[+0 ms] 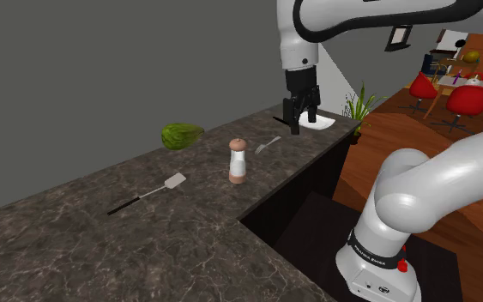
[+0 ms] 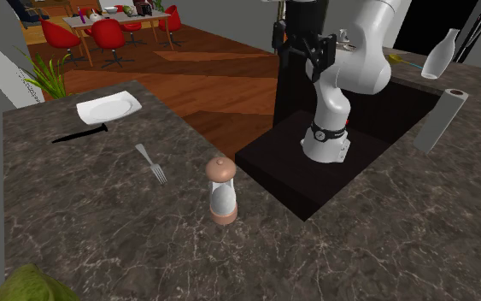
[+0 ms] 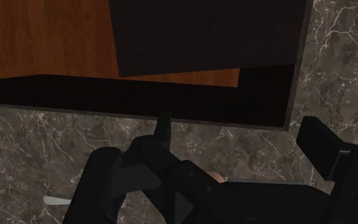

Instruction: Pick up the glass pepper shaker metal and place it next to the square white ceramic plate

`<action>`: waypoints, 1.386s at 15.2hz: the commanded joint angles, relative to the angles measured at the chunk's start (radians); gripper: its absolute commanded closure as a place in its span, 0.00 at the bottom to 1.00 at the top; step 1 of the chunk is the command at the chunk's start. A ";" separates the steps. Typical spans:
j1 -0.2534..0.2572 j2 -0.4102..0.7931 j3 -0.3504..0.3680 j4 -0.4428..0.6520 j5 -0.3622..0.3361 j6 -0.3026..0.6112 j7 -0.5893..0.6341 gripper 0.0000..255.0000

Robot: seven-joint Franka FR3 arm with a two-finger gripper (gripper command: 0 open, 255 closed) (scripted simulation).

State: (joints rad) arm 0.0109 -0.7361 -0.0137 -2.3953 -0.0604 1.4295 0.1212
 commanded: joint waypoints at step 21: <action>-0.011 0.730 -0.065 0.387 0.065 0.407 -0.051 0.00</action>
State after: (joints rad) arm 0.0029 -0.0454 -0.0748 -2.0400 -0.0008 1.8254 0.0774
